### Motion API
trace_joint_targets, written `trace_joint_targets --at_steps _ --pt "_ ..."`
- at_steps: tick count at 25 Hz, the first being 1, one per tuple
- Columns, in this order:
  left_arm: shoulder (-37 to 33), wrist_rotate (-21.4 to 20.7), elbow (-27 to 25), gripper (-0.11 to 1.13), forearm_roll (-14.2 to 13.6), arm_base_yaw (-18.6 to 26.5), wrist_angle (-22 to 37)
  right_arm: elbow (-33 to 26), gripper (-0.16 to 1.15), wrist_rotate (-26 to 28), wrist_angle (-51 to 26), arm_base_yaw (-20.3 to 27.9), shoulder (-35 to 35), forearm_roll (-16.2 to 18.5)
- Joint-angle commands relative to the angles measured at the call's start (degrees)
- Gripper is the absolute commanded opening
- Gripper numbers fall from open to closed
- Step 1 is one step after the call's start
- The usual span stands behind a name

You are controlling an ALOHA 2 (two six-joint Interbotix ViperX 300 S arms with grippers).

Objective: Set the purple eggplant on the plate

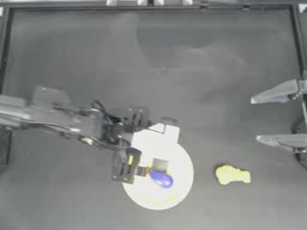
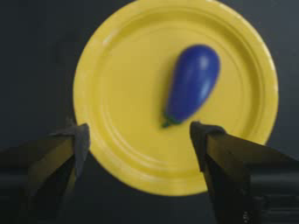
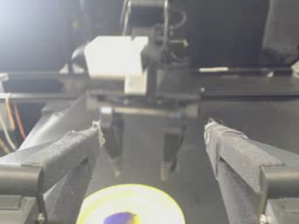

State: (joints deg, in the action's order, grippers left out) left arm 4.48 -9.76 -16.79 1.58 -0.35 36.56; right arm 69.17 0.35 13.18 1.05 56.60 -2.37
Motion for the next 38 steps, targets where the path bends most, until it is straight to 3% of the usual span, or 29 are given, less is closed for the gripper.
trace_joint_targets --at_steps 1,11,38 --pt "-5.7 0.1 -0.5 0.98 -0.2 0.4 -0.5 -0.6 1.0 -0.1 0.2 0.0 -0.2 -0.2" --pt "-12.0 2.2 -5.8 0.98 -0.4 0.4 -3.2 -0.6 1.0 -0.1 0.0 0.0 -0.1 -0.2" --pt "-32.9 2.4 -23.6 0.98 1.0 0.4 -20.2 -1.0 1.0 -0.1 -0.4 0.1 -0.2 -0.2"
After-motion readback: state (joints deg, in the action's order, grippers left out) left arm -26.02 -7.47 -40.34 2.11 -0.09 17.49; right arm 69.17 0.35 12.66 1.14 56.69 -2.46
